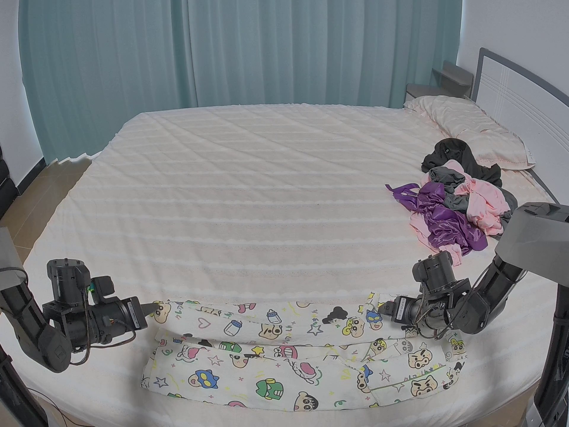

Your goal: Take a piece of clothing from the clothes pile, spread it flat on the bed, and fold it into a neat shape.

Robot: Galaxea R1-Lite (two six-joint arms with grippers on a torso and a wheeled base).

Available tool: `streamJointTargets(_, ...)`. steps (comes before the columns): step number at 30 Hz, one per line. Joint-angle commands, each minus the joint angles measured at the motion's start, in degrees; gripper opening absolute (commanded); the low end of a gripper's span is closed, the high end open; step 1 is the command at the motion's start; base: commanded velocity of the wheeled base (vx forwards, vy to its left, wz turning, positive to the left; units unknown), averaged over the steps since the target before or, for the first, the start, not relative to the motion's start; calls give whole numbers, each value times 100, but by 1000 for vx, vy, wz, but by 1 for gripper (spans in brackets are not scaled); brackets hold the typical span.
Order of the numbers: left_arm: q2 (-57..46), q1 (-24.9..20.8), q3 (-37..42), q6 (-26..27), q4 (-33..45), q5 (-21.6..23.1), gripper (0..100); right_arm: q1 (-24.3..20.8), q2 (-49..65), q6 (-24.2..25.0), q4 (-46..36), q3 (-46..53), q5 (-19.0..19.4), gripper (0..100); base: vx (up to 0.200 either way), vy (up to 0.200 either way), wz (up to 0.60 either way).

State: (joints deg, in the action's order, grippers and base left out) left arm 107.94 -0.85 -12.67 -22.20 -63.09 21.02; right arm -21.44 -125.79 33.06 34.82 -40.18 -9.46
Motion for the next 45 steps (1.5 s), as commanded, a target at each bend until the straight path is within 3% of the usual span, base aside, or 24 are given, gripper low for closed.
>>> streamJointTargets(1, 149, 15, 353, 154, -2, -1, 0, 0, 46, 16, 8, 1, -3, 100, 0, 0, 0)
streamJointTargets(8, 553, 15, 783, 647, -2, -10, 0, 9, 477, 69, -1, 81, 14, 100, 0, 0, 0)
streamJointTargets(15, 579, 15, 845, 620, -11, -1, 0, 228, 1356, 183, -63, 458, 58, 100, 0, 0, 0)
streamJointTargets(21, 562, 15, 854, 612, -55, -1, 0, 571, 1743, 122, -10, 1329, 375, 100, 0, 0, 0)
streamJointTargets(30, 553, 24, 836, 603, -55, -10, 0, 870, 1444, 139, 52, 1794, 999, 100, 0, 0, 0)
streamJointTargets(33, 544, 24, 810, 603, -55, -10, 0, 870, 1233, 192, 60, 1724, 1051, 100, 0, 0, 0)
streamJointTargets(43, 553, 33, 801, 594, -63, -19, 0, 808, 328, 289, 1256, 1583, 1218, 100, 0, 0, 0)
streamJointTargets(44, 553, 33, 801, 594, -63, -19, 0, 808, 301, 333, 1273, 1575, 1218, 0, 0, 0, 0)
streamJointTargets(45, 553, 33, 801, 594, -55, -19, 0, 800, 284, 368, 1273, 1575, 1227, 0, 0, 0, 0)
